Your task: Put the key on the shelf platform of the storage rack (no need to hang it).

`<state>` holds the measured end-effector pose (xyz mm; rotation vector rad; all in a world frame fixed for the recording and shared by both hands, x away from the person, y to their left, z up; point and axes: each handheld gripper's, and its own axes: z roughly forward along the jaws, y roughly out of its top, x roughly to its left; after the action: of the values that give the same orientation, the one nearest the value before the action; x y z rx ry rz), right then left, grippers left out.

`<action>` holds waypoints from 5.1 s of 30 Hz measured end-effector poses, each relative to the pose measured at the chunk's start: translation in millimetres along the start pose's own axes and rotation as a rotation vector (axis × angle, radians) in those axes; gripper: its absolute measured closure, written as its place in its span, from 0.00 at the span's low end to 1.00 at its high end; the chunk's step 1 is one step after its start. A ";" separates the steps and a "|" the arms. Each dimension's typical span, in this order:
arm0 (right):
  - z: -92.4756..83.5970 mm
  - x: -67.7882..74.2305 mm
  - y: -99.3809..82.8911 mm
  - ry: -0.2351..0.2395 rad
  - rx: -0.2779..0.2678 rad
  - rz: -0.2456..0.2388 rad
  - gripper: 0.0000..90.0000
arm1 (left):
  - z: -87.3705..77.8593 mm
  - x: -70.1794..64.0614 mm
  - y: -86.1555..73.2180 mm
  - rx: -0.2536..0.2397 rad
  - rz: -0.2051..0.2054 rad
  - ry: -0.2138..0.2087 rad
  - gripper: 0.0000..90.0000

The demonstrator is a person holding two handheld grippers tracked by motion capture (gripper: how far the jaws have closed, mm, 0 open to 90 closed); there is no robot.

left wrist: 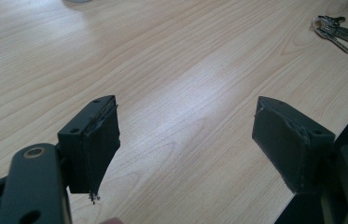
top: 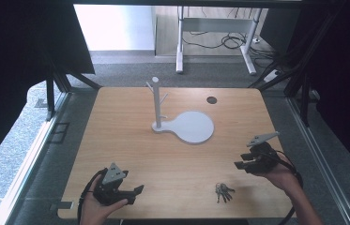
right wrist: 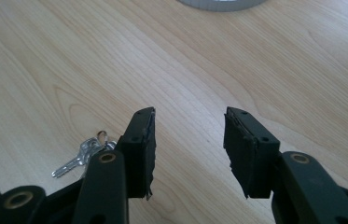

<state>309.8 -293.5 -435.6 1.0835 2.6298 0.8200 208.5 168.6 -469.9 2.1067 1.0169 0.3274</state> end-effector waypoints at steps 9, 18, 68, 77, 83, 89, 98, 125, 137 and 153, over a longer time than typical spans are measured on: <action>3.1 5.3 10.3 0.037 0.045 -0.030 0.65 | -0.2 -0.9 0.4 -0.002 0.000 -0.002 0.26; 11.5 11.8 19.5 0.092 0.098 -0.055 0.69 | 0.9 -1.4 0.3 0.003 0.002 -0.005 0.26; 65.9 41.3 32.7 0.177 0.279 -0.107 0.71 | 1.4 -0.5 -0.1 0.005 0.002 -0.013 0.26; 70.4 44.9 31.8 0.181 0.310 -0.115 0.72 | 1.4 -0.6 -0.2 0.005 0.003 -0.014 0.26; 72.5 47.8 29.0 0.192 0.331 -0.120 0.72 | 1.9 -0.8 -0.1 0.007 0.003 -0.014 0.26; 78.7 47.6 25.2 0.188 0.360 -0.131 0.74 | 1.5 -1.6 0.2 0.007 0.004 -0.015 0.26; 83.9 47.5 22.3 0.192 0.381 -0.136 0.76 | 1.5 -1.1 0.0 0.008 0.004 -0.014 0.26; 85.5 43.7 19.4 0.229 0.416 -0.083 0.98 | 0.5 -0.4 -0.2 0.003 0.000 -0.010 0.26; 75.5 43.0 21.5 0.213 0.405 -0.074 0.99 | 0.6 -0.4 -0.2 0.003 0.000 -0.009 0.26; 41.8 36.8 37.4 0.171 0.344 -0.082 0.99 | -1.5 0.0 0.1 -0.005 -0.002 -0.009 0.26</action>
<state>320.7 -228.5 -448.2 1.0098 3.0176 0.4722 207.8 169.3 -468.8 2.1010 1.0124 0.3187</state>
